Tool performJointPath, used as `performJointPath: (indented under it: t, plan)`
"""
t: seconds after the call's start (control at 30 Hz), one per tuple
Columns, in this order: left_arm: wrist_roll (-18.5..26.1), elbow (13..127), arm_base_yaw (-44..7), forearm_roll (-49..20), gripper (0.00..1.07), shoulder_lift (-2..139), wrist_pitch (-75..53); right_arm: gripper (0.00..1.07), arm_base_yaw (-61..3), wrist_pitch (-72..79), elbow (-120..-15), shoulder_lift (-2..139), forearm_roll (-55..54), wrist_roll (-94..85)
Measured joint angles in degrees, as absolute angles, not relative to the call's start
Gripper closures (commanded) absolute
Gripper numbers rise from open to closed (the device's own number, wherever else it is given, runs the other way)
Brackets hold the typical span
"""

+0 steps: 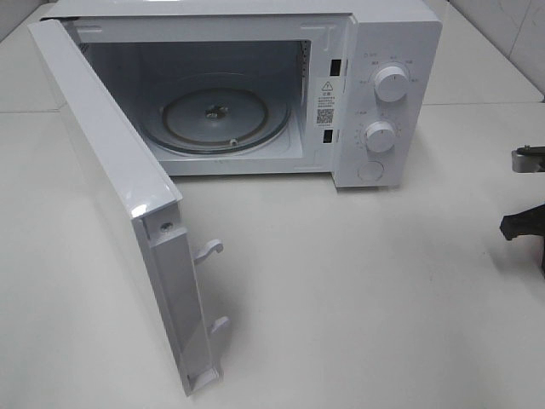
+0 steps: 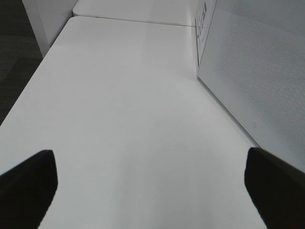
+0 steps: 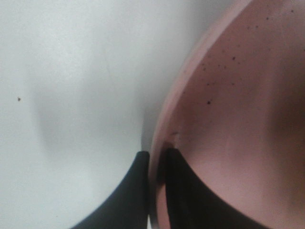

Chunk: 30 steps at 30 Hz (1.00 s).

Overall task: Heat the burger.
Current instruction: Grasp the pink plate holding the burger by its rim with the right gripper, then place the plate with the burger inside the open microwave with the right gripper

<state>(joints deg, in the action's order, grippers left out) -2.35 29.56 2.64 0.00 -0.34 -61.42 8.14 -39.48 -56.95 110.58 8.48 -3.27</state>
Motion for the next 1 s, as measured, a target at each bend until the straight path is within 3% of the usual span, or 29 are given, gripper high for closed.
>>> performJointPath:
  t: [0.57, 1.0]
  plan:
    - [-2.35, 29.56, 2.64, 0.0, 0.04, -0.34, -61.42, 1.07, -0.23, -41.77, -51.57, 103.36, 18.79, 8.42]
    - [-2.35, 29.56, 2.64, 0.0, 0.04, -0.34, -61.42, 1.07, -12.78, -45.32, -42.69, 92.65, 25.38, 13.87]
